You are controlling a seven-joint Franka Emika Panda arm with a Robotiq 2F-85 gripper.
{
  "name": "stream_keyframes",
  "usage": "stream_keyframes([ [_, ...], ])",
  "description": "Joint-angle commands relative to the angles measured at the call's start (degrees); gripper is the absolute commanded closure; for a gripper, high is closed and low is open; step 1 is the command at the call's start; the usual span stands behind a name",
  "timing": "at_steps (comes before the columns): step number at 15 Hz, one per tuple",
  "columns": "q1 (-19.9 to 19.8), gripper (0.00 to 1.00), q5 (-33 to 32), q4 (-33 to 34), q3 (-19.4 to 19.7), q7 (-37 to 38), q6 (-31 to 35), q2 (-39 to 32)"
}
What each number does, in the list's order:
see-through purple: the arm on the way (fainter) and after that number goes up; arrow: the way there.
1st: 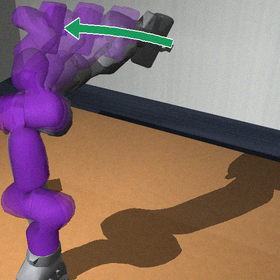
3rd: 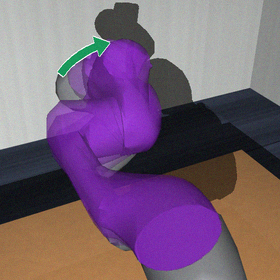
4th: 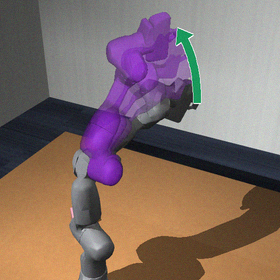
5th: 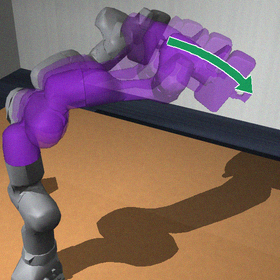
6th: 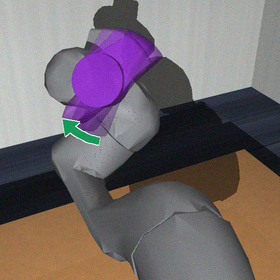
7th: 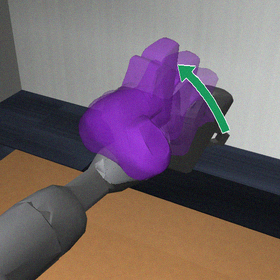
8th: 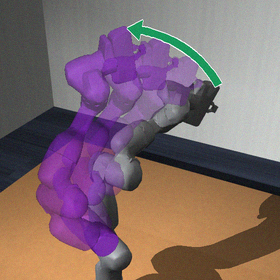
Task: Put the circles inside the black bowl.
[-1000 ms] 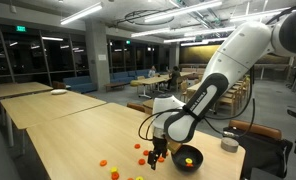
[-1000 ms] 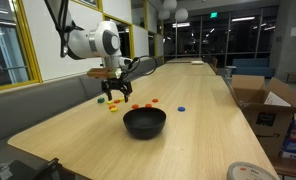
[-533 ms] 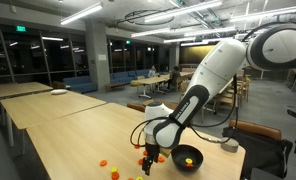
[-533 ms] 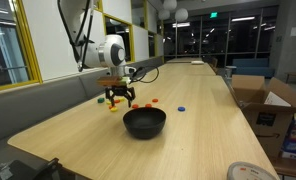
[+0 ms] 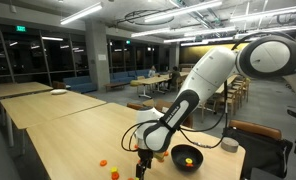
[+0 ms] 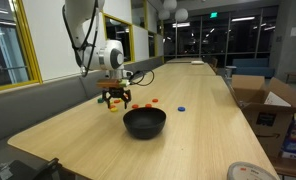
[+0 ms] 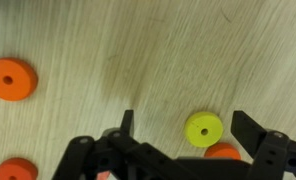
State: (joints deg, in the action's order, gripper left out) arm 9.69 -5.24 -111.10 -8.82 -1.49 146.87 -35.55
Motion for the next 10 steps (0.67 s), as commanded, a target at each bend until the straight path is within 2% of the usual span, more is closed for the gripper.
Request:
stream_keyframes([
  [1, -0.30, 0.00, 1.42, 4.27, -1.00, -2.73, -2.71, -2.79],
  [10, 0.64, 0.00, 0.85, 9.20, -0.78, -3.02, -5.66, -6.47],
])
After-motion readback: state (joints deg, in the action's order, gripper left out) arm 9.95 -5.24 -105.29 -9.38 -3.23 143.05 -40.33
